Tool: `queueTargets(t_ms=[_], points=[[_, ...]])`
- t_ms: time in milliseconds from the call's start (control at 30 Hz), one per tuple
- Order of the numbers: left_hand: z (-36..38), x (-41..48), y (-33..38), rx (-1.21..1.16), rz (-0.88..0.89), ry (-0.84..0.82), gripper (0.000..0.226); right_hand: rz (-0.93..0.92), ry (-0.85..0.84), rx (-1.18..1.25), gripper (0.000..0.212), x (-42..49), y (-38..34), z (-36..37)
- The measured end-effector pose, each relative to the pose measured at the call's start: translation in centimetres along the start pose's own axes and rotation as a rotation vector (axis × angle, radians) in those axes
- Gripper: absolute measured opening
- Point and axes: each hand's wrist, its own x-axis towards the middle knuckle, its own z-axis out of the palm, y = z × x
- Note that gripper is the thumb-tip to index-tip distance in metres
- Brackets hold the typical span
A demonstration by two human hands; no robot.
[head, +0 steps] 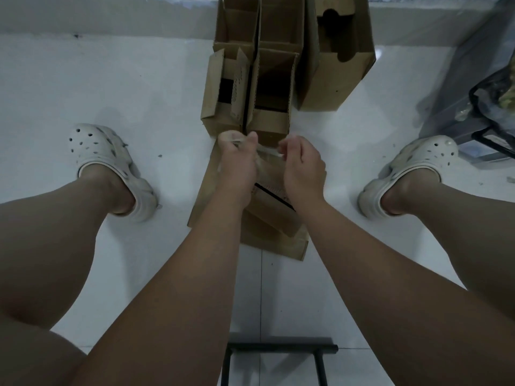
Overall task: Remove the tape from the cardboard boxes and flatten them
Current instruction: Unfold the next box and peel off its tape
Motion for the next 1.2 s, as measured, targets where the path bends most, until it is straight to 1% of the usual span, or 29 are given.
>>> queueTargets(t_ms=[33,133,167,233,300,333,367,400,467,500,567,633,667,700,767,800,867,933,967,1033,1067,1100,1133,1167,1200], points=[[0.1,-0.1,0.0,-0.013,0.027,-0.060,0.033,0.061,-0.054,0.104,0.039,0.4,-1.1,0.0],[0.4,-0.1,-0.2,-0.137,0.078,-0.220,0.061,0.339,-0.283,0.375,0.045,1.4,-3.4,-0.1],[0.6,0.0,-0.3,-0.154,0.081,-0.252,0.066,0.418,-0.365,0.447,0.043,1.5,-3.6,-0.3],[1.0,-0.1,-0.5,-0.123,0.080,-0.276,0.069,0.481,-0.501,0.514,0.036,1.7,-3.4,-0.9],[1.1,-0.1,-0.5,-0.143,0.071,-0.285,0.073,0.485,-0.587,0.562,0.031,1.9,-3.0,-1.5],[1.0,-0.1,-0.5,-0.145,0.084,-0.297,0.075,0.488,-0.597,0.576,0.036,2.1,-2.9,-1.7],[1.0,-0.1,-0.3,-0.097,0.119,-0.306,0.073,0.493,-0.575,0.575,0.045,2.2,-2.9,-1.8],[1.0,-0.1,0.0,0.020,0.181,-0.301,0.070,0.483,-0.533,0.555,0.051,2.3,-2.9,-1.9],[1.0,-0.1,0.7,0.325,0.340,-0.280,0.060,0.430,-0.426,0.481,0.048,2.2,-3.0,-2.0],[1.1,0.0,1.1,0.451,0.400,-0.297,0.058,0.414,-0.383,0.463,0.046,2.2,-2.8,-2.0],[1.3,0.4,1.9,0.719,0.461,-0.409,0.061,0.413,-0.317,0.442,0.043,2.1,-2.2,-2.2],[1.5,0.2,2.9,1.128,0.505,-0.527,0.070,0.431,-0.271,0.368,0.035,2.0,-1.3,-2.6],[1.6,0.0,3.2,1.262,0.516,-0.564,0.072,0.433,-0.262,0.335,0.030,1.9,-0.8,-2.7],[1.7,-0.2,3.4,1.311,0.525,-0.588,0.072,0.430,-0.264,0.321,0.026,1.8,-0.4,-2.8],[1.8,-0.6,3.5,1.239,0.547,-0.556,0.060,0.456,-0.264,0.377,0.022,1.7,-0.1,-2.9],[1.8,-0.8,3.6,1.151,0.550,-0.502,0.050,0.493,-0.256,0.444,0.020,1.8,-0.2,-2.9],[1.8,-1.1,3.8,0.938,0.535,-0.332,0.034,0.604,-0.213,0.577,0.019,2.2,-0.2,-2.8],[1.9,-1.8,3.5,0.732,0.555,-0.196,0.032,0.653,-0.234,0.619,0.018,2.4,-0.1,-2.8],[2.1,-2.4,3.2,0.672,0.597,-0.151,0.033,0.660,-0.281,0.644,0.022,2.5,0.0,-2.9],[2.4,-3.3,2.3,0.536,0.629,-0.052,0.036,0.689,-0.403,0.728,0.043,2.7,0.0,-3.1],[2.5,-3.6,1.9,0.455,0.591,-0.001,0.038,0.711,-0.443,0.772,0.055,2.8,0.0,-3.2],[2.5,-3.5,1.7,0.382,0.536,0.034,0.039,0.737,-0.450,0.805,0.062,2.8,0.1,-3.3],[2.5,-3.4,1.6,0.334,0.485,0.054,0.038,0.760,-0.423,0.808,0.065,2.8,0.2,-3.3],[2.5,-3.2,1.5,0.320,0.457,0.071,0.036,0.774,-0.370,0.782,0.063,2.6,0.3,-3.2],[2.4,-3.1,1.5,0.320,0.454,0.095,0.034,0.777,-0.305,0.742,0.056,2.5,0.5,-3.0]])
